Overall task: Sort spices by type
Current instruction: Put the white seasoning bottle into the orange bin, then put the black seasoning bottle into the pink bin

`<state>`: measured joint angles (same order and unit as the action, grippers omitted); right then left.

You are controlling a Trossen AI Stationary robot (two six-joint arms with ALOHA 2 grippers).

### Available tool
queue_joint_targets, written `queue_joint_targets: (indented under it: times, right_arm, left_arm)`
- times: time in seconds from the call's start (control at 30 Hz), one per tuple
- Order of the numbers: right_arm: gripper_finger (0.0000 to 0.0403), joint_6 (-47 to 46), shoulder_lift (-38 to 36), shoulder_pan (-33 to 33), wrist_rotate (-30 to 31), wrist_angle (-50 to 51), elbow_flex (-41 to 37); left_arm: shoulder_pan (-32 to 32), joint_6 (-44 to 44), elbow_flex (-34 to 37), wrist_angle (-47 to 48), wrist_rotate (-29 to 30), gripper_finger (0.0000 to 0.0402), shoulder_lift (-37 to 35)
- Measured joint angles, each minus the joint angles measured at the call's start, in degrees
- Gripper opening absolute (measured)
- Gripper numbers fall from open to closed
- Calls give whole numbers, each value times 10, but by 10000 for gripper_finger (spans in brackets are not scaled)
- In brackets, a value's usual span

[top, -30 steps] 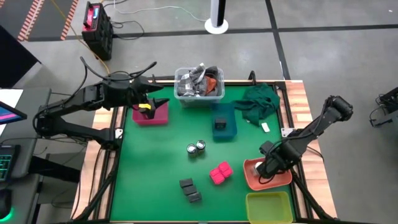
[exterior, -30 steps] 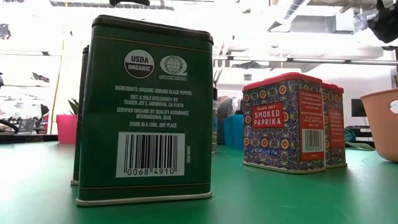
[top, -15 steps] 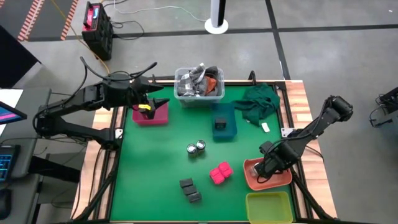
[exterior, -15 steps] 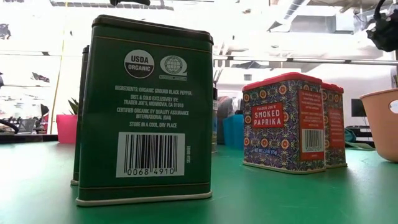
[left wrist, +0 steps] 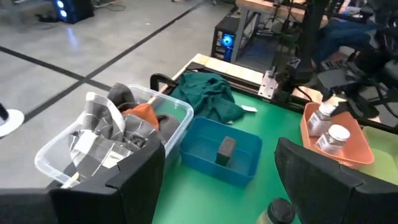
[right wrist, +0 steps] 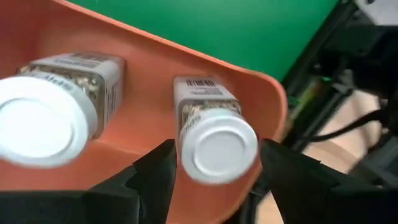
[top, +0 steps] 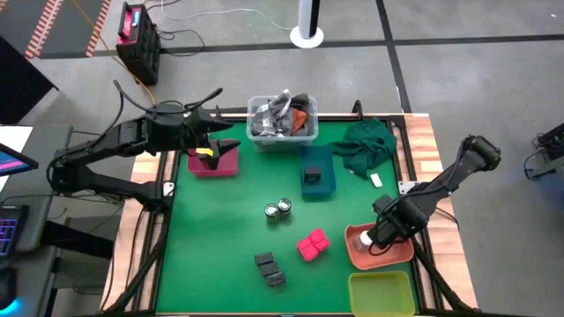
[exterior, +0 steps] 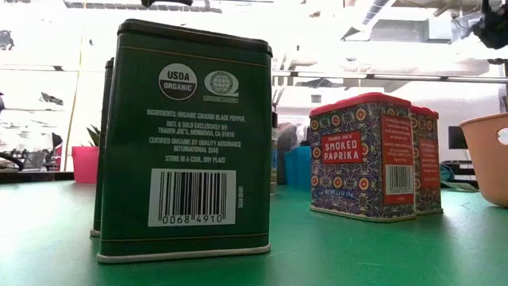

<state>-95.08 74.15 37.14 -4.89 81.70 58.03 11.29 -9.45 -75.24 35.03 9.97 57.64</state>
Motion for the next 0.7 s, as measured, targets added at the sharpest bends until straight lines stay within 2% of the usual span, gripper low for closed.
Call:
queue_joint_targets:
  times: [0.27, 0.37, 0.5, 0.7]
  right_arm:
    - [261, 86, -11, -65, 4, 36, 52]
    - [261, 113, -19, -100, 35, 27, 68]
    - [261, 186, -18, -151, 92, -15, 90]
    - [261, 334, -17, -227, 139, -151, 91]
  left_arm:
    - [0, -7, 0, 0, -23, 288, 0]
    - [-8, -11, 0, 0, -37, 288, 2]
    - [-38, -18, 0, 8, -43, 288, 19]
    - [-89, -51, 0, 55, -56, 288, 65]
